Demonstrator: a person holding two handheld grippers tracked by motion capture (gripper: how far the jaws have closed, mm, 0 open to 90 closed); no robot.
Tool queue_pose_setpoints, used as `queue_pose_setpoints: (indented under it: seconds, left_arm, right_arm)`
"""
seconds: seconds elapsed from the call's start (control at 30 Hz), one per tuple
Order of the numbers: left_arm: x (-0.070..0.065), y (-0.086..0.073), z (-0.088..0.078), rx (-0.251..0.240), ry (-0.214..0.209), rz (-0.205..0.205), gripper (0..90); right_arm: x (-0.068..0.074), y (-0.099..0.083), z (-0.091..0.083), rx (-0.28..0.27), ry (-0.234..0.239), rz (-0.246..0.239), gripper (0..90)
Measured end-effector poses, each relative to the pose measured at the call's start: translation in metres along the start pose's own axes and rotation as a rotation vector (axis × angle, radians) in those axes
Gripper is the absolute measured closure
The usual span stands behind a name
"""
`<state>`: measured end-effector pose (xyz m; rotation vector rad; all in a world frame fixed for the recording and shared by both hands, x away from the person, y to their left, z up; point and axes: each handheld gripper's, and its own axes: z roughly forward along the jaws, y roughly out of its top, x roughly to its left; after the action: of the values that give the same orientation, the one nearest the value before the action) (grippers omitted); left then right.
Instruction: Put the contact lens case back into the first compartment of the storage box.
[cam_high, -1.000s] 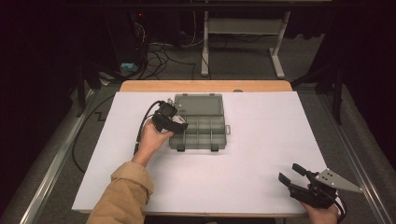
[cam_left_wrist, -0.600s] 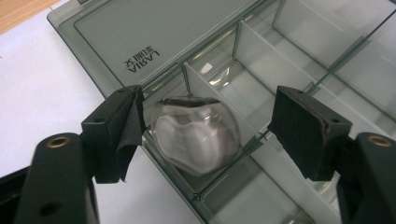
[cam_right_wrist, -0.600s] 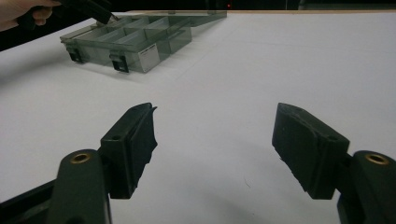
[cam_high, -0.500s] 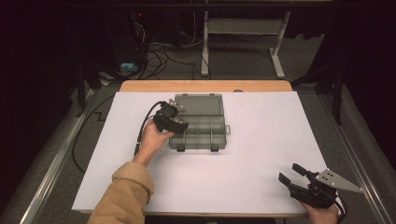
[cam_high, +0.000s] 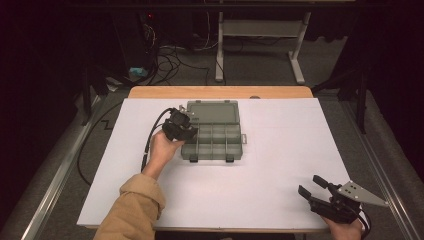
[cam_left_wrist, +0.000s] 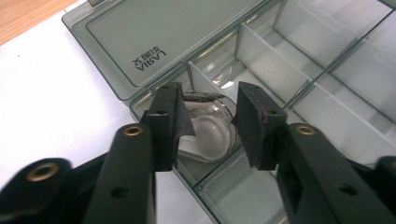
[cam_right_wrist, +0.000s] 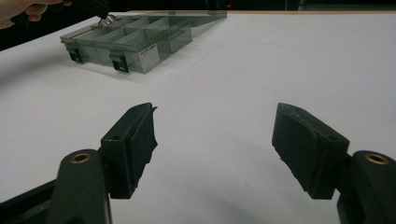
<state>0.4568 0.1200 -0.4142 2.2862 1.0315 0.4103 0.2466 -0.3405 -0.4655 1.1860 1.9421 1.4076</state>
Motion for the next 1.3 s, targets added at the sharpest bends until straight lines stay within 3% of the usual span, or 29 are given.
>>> queue_pose_setpoints:
  seconds: [0.23, 0.47, 0.6, 0.8, 1.17, 1.3]
  left_arm:
    - [-0.005, 0.000, 0.006, 0.044, -0.005, 0.018, 69.7]
    - [-0.005, -0.002, 0.004, 0.043, -0.003, 0.022, 69.2]
    - [-0.005, -0.002, -0.002, 0.002, -0.029, 0.001, 59.7]
    - [-0.007, -0.002, -0.015, -0.027, -0.041, -0.015, 53.7]
    - [-0.015, -0.019, -0.035, -0.120, 0.033, -0.029, 43.2]
    - [-0.018, -0.025, -0.043, -0.155, 0.031, -0.029, 42.0]
  right_arm:
    - [0.000, 0.000, 0.000, 0.000, 0.002, 0.000, 30.3]
    - [0.000, 0.000, -0.001, -0.005, 0.001, 0.000, 30.4]
    - [0.000, 0.000, -0.001, -0.006, -0.002, -0.004, 30.4]
    - [0.001, 0.000, -0.001, -0.005, -0.001, -0.004, 30.4]
    - [0.001, 0.000, 0.000, -0.002, -0.002, -0.006, 30.4]
    - [0.001, 0.000, 0.000, -0.003, -0.003, -0.010, 30.5]
